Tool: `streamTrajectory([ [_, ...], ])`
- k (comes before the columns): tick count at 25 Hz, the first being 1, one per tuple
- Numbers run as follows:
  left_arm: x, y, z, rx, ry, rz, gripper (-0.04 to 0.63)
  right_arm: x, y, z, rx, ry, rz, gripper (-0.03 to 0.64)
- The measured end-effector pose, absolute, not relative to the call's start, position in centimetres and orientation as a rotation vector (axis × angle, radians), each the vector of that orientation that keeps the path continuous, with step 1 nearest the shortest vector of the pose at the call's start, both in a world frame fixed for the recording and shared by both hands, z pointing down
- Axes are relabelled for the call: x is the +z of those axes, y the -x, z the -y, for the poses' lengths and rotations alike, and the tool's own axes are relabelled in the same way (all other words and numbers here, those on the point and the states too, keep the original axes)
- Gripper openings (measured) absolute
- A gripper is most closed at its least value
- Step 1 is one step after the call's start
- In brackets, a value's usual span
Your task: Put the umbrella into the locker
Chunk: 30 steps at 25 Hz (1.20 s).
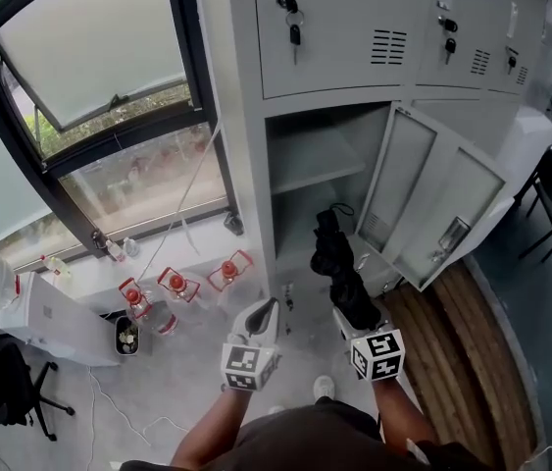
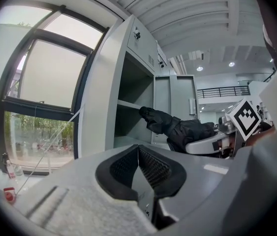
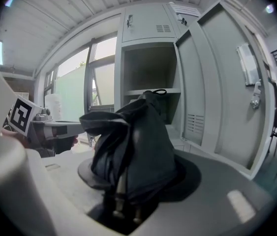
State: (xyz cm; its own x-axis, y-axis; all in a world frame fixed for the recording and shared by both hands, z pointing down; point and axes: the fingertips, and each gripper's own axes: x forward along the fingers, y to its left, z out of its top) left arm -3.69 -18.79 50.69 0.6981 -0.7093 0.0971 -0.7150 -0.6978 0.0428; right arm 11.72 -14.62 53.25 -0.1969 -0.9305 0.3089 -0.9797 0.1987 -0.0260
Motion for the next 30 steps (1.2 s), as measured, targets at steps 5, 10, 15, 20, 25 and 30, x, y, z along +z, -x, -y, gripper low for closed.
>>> streamTrajectory([
  [5,50.9,3.2,21.0,0.113,-2.764,1.284,0.003,53.8,-12.7,17.0,0.373,-1.779,2.276,0.232],
  [10,51.0,3.5,23.3,0.101,-2.698,1.392,0.004,54.6,-13.5,19.4,0.392,-1.719,2.303,0.232],
  [15,51.6,3.4,24.3,0.114,-2.649,1.473,0.003,55.3,-14.0,21.7,0.403,-1.649,2.33,0.233],
  [20,51.9,2.9,25.0,0.125,-2.609,1.548,0.003,55.5,-14.5,24.0,0.398,-1.586,2.374,0.233],
  [25,51.8,3.8,25.7,0.15,-2.566,1.652,0.003,55.5,-14.5,25.9,0.391,-1.526,2.419,0.233],
  [30,52.1,4.3,26.1,0.176,-2.538,1.686,0.003,55.8,-14.2,27.4,0.402,-1.499,2.432,0.232],
])
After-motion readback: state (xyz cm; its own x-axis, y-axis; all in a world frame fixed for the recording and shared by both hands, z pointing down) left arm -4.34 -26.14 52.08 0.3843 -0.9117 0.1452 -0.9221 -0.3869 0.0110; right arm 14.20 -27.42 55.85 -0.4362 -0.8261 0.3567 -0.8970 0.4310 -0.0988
